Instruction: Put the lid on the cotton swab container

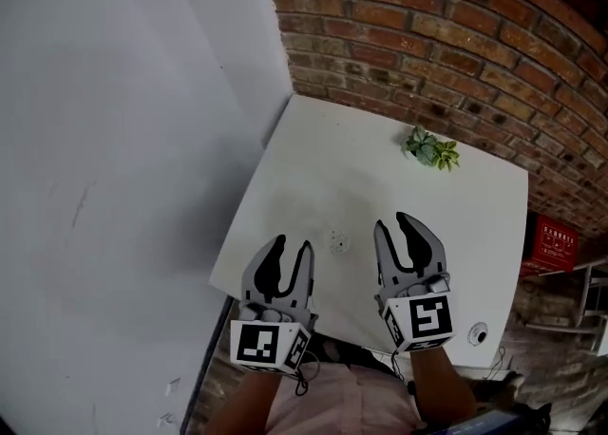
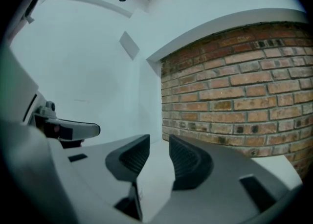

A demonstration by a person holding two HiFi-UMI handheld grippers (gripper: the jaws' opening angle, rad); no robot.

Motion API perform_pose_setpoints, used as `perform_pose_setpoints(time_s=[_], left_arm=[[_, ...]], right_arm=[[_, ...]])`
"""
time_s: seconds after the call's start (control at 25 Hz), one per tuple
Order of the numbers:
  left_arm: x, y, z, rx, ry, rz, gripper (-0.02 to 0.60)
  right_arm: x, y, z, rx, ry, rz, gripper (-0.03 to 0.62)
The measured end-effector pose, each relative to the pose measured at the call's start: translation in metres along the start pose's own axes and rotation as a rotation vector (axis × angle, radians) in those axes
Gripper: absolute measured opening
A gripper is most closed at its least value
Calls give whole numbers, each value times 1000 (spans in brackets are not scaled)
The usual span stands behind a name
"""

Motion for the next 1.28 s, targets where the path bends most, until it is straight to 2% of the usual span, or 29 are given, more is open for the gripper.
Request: perform_pose_setpoints(time_s=[0.36, 0.6, 0.8, 0.88, 1.28], left_arm=[[27, -54, -9, -76, -138, -116, 203], [29, -95, -13, -117, -186, -204, 242], [35, -118, -14, -139, -237, -237, 324], [39, -124, -15, -142, -253, -243, 345], [53, -145, -12, -167, -327, -264, 373]], right_arm=[[18, -59, -13, 42, 5, -109, 135], [15, -108, -29, 95, 31, -209, 176], [10, -144, -37, 152, 37, -277, 190], [10, -152, -38, 163, 34, -284, 190], [13, -165, -36, 182, 11, -293, 190]])
Point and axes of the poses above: the fingertips, and each gripper's own axes: x forward along the fingers, z to its right, y out of its top, the point moved 4 cm from there along -x, backward along the fingers, and after that the axes turned 8 degrees about x, right-handed, at the moved point
